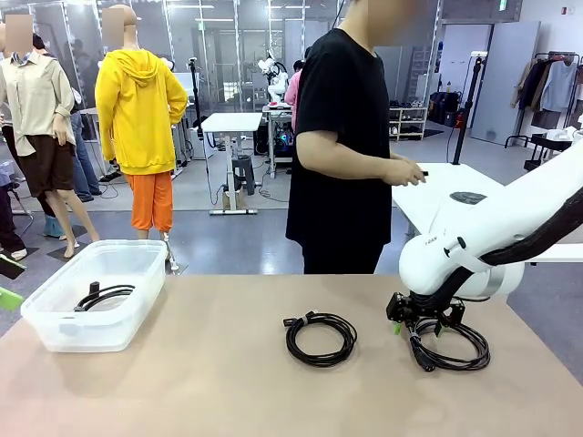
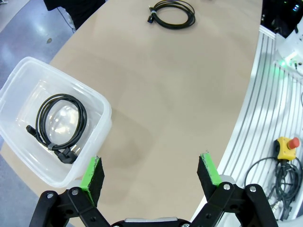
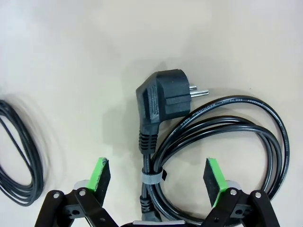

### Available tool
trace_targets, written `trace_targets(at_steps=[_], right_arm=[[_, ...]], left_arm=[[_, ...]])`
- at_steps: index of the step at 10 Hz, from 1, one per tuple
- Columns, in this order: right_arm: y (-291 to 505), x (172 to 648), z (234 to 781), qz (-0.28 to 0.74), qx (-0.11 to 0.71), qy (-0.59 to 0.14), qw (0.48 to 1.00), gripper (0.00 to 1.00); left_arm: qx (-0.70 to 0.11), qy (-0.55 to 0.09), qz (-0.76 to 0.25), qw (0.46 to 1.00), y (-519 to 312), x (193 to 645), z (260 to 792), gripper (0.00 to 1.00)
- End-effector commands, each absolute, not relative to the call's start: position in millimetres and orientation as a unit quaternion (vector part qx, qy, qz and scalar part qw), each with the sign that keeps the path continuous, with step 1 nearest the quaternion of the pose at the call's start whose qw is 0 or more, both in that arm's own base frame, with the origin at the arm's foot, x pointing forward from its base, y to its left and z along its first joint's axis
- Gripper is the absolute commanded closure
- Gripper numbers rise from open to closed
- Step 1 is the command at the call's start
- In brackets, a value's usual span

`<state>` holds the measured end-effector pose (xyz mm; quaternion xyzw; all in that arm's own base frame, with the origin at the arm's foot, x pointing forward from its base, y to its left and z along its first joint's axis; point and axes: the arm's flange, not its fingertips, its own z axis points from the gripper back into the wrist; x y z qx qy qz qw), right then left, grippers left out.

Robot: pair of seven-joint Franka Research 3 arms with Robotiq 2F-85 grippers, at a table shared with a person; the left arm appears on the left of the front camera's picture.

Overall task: Organize and store the cables.
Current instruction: Place the Power Cable into the Organizing box.

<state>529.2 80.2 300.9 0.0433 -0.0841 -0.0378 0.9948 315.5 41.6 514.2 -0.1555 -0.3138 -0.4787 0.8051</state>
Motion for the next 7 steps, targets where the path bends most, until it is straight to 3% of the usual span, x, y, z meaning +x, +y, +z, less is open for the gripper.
trace_targets(at_steps=[1, 2, 3, 4, 5, 6, 7], right_arm=[[85, 535, 297, -0.061, 0.042, -0.081, 0.994, 0.00], [84, 536, 296, -0.064, 0.038, -0.080, 0.994, 0.16], [85, 537, 296, -0.063, 0.038, -0.077, 0.994, 0.26], [87, 535, 298, -0.062, 0.034, -0.070, 0.995, 0.62], [89, 533, 299, -0.057, 0.029, -0.064, 0.996, 0.79], [92, 530, 301, -0.055, 0.012, -0.061, 0.997, 0.70], [99, 527, 300, -0.048, -0.009, -0.053, 0.997, 1.00]], left_arm=[[-0.159, -0.320, -0.484, 0.799, 42, 317, 514, 0.00], [-0.159, -0.320, -0.484, 0.799, 42, 317, 514, 0.00], [-0.159, -0.320, -0.484, 0.799, 42, 317, 514, 0.00], [-0.159, -0.320, -0.484, 0.799, 42, 317, 514, 0.00], [-0.159, -0.320, -0.484, 0.799, 42, 317, 514, 0.00], [-0.159, -0.320, -0.484, 0.799, 42, 317, 514, 0.00], [-0.159, -0.320, -0.484, 0.799, 42, 317, 514, 0.00]])
